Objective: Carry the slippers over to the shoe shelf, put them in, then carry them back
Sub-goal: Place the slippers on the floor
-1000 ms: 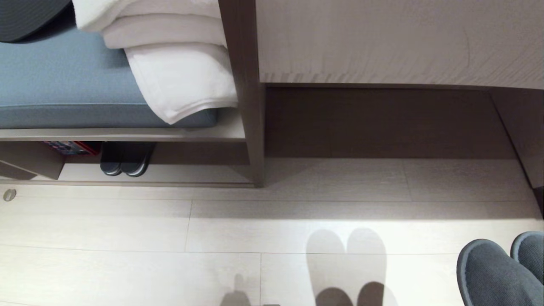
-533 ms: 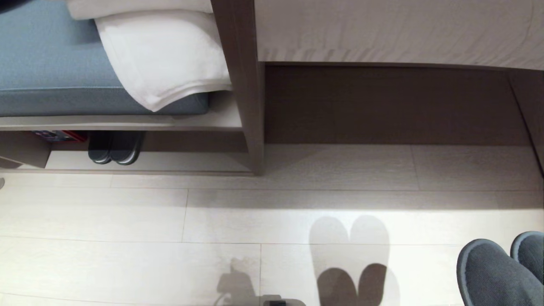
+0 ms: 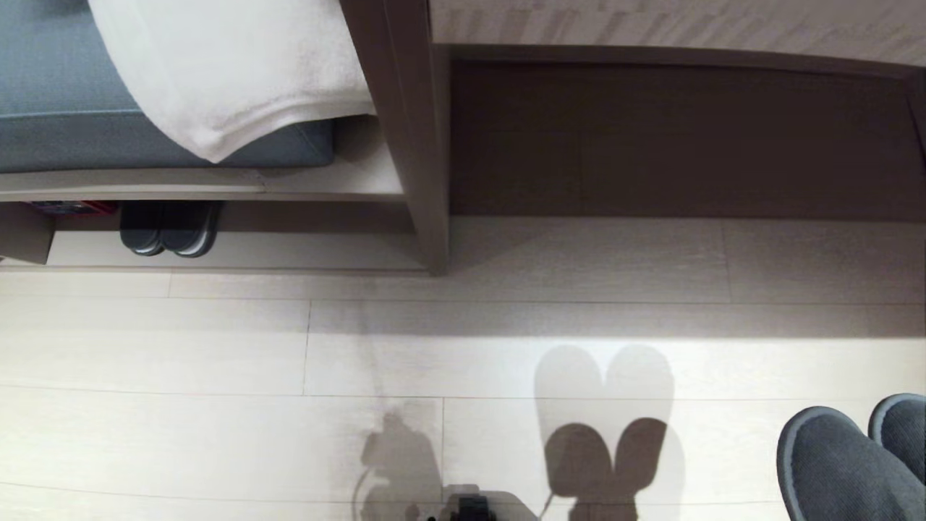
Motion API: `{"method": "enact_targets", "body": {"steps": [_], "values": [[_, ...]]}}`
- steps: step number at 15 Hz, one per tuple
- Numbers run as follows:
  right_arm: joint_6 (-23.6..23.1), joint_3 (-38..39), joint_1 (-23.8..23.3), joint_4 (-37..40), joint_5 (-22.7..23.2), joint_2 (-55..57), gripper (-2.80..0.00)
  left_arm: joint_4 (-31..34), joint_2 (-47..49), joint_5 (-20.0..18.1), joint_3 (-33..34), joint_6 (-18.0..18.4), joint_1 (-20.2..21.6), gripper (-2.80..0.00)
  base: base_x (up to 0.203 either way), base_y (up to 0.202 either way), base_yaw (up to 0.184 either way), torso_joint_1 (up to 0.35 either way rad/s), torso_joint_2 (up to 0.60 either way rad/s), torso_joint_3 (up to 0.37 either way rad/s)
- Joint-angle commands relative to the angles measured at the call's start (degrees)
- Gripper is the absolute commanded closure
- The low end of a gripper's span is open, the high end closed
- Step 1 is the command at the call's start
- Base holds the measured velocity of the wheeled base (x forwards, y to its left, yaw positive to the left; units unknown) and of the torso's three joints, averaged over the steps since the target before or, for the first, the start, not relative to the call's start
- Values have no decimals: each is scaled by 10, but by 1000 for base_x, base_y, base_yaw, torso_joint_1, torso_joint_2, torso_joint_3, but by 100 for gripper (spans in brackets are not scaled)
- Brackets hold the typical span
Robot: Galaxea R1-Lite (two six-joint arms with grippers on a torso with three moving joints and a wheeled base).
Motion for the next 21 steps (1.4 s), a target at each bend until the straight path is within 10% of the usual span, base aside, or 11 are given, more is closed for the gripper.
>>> {"method": "enact_targets", "body": {"steps": [1, 21], "values": [[0, 0, 0, 0, 0, -1, 0, 0, 0, 0, 0, 0, 0, 0, 0, 0, 0, 2, 3, -188], [-5, 0, 0, 0, 1, 0, 0, 0, 0, 0, 0, 0, 0, 0, 0, 0, 0, 3, 3, -198]]}}
